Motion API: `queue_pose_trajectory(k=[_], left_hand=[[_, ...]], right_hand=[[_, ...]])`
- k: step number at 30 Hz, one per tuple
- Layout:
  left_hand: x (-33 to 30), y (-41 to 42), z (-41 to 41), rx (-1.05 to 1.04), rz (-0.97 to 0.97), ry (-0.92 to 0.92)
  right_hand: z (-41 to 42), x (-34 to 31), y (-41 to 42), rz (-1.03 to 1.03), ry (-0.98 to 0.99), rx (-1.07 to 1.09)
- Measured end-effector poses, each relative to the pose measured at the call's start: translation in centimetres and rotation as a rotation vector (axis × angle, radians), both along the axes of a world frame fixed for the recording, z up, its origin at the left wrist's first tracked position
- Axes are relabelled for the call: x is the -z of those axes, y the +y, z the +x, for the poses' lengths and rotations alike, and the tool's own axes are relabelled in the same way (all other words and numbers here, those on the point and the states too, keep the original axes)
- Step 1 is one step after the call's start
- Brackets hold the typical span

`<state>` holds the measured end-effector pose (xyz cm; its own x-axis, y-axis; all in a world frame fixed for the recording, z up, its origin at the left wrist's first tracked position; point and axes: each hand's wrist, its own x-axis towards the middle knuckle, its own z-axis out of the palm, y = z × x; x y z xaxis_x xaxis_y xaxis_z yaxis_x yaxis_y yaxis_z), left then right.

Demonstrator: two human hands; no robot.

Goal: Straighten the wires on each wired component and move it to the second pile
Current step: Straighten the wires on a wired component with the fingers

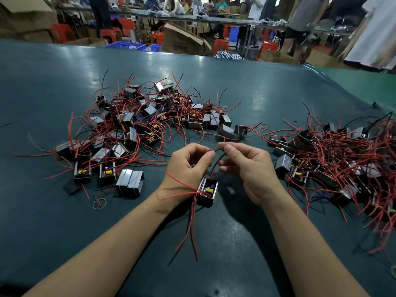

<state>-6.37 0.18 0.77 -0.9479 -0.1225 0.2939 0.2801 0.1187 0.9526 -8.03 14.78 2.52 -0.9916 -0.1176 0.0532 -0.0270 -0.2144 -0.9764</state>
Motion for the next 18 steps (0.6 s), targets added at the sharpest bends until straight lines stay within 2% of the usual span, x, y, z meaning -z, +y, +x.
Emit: queue_pose_trajectory(k=[9, 18], left_hand=[[0.05, 0.19, 0.06, 0.031, 0.088, 0.001], [0.09, 0.20, -0.02, -0.046, 0.062, 0.005]], right_hand=[[-0.07, 0.27, -0.61, -0.045, 0.013, 0.033], [-0.42, 0.41, 0.17, 0.057, 0.006, 0.052]])
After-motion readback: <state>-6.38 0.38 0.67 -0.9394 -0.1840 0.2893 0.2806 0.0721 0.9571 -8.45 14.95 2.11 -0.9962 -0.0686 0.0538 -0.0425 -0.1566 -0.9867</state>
